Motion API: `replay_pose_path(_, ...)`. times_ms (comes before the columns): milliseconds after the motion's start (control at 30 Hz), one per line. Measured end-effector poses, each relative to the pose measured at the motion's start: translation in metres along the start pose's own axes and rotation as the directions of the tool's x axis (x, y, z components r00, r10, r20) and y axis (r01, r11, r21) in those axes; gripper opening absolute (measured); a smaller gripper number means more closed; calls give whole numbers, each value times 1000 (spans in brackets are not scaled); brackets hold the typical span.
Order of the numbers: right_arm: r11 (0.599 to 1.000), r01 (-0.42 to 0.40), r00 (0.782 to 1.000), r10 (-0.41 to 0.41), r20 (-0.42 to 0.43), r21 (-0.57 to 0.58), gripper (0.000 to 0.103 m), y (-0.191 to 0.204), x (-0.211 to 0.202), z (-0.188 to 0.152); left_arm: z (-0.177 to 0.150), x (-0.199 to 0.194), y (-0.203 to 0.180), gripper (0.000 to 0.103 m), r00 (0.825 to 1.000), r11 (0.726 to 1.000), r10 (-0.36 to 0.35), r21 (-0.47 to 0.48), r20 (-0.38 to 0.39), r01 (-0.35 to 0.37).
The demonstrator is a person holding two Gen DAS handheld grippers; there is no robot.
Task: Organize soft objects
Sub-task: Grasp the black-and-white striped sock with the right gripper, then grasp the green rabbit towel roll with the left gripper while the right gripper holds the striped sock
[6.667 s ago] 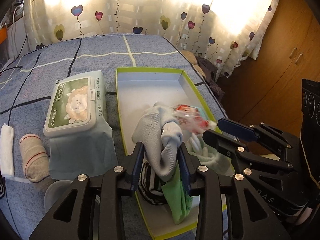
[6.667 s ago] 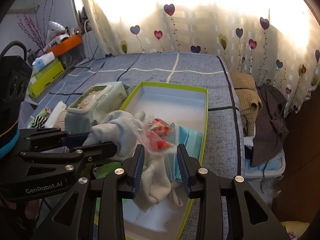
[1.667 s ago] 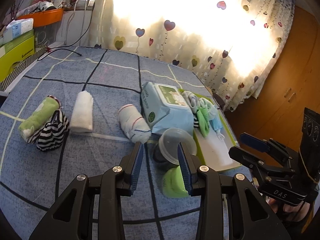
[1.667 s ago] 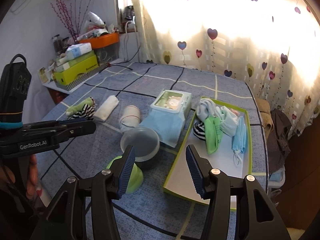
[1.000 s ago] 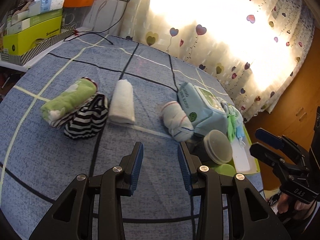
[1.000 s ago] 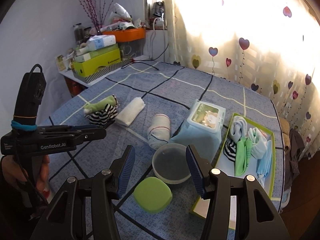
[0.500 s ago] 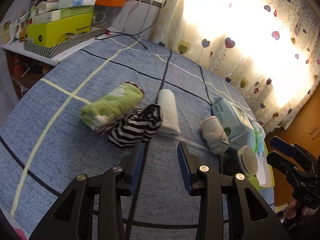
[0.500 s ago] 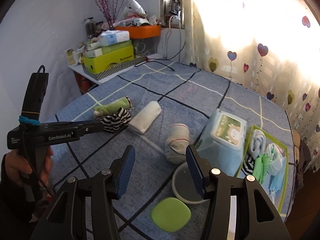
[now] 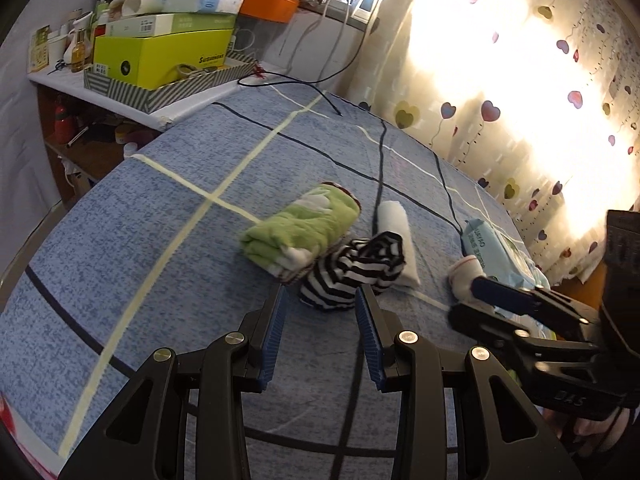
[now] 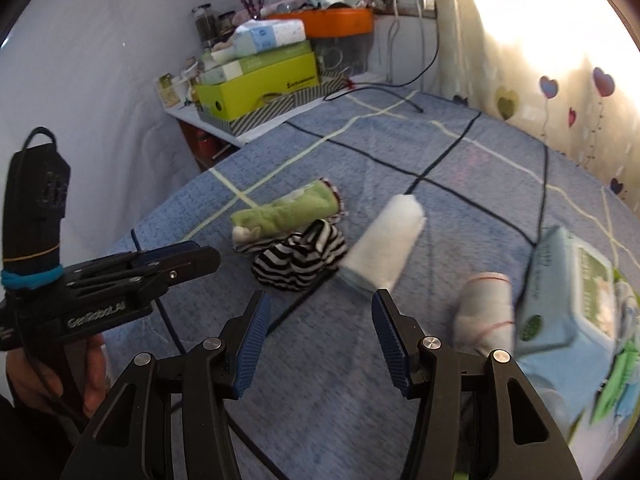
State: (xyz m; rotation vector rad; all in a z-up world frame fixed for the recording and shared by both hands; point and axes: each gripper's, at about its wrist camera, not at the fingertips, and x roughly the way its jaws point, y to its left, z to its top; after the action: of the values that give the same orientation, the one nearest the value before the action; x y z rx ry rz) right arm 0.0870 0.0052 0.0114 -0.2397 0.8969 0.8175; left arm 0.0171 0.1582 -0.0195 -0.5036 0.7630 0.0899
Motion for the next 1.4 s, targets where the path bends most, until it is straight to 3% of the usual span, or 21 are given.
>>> replay_pose_path(467, 996, -44, 995, 50, -84, 79, 50, 7, 80, 28, 7, 8, 36, 37, 1000, 998, 16, -64, 14, -15)
replay_pose_path(533, 997, -40, 995, 46, -85, 69, 18, 9, 85, 29, 9, 10, 36, 37, 1000, 998, 17, -61, 11, -16)
replay_pose_path(567, 997, -39, 995, 45, -89, 66, 14, 9, 87, 28, 10, 11, 35, 37, 1000, 998, 16, -57, 11, -16)
replay_pose_path(933, 997, -28, 999, 26, 32, 72, 12, -5, 26, 25, 36, 31, 13, 37, 1000, 995, 11, 97, -9, -10)
replay_pose_path(1033, 997, -31, 998, 27, 51, 71, 12, -6, 13, 23, 45, 44, 7, 38, 999, 985, 21, 171, -32, -16)
replay_pose_path(1100, 997, -36, 998, 31, 59, 71, 12, -7, 8, 23, 50, 51, 5, 48, 998, 976, 43, 215, -39, -34)
replay_pose_path(1233, 997, -42, 997, 38, 71, 69, 12, -7, 2, 23, 54, 68, 2, 49, 995, 956, 74, 290, -72, -50)
replay_pose_path(1400, 997, -40, 996, 33, 82, 74, 12, -9, -5, 22, 50, 85, -3, 49, 990, 940, 60, 341, -128, -13)
